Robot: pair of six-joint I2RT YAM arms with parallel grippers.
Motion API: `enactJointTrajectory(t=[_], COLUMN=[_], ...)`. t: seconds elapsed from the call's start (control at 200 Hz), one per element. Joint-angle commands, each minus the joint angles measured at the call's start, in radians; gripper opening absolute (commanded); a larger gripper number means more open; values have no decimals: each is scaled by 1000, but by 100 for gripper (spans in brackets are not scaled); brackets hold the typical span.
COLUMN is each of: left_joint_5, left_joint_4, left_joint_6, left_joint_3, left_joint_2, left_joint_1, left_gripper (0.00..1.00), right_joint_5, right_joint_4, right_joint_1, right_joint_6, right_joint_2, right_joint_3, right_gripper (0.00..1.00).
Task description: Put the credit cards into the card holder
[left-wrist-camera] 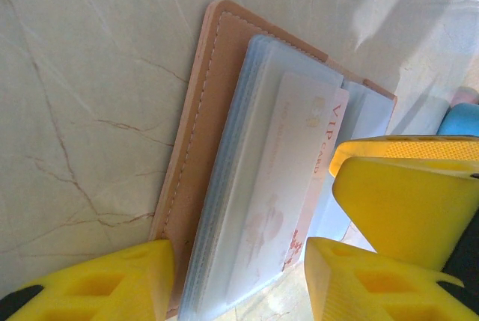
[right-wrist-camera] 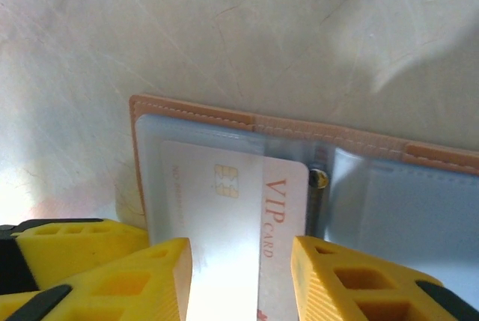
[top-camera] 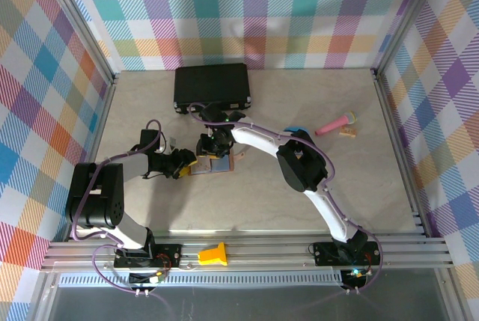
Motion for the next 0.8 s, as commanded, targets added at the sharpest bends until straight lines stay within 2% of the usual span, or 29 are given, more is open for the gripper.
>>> enactJointTrajectory(t=[0.0, 0.075, 0.41, 0.795], left_joint_5=[-13, -13, -20, -22], left_joint_4=[-23, -23, -23, -25], left_joint_6=[11, 12, 14, 14], left_joint_3=[-15, -17, -17, -17], left_joint_2=[14, 13, 17, 15], left_joint_1=[-13, -13, -13, -13], left_gripper=[50, 49, 30, 29], right_joint_5=[47, 54, 3, -15], right_joint_4=[-27, -41, -39, -49], right_joint_1=[-1, -1, -2, 4], right_joint_6=[-17, -14, -1, 5], right_joint_2=[-63, -62, -25, -15], right_joint_3=[-21, -20, 9, 10], right_gripper=[41, 42, 40, 39])
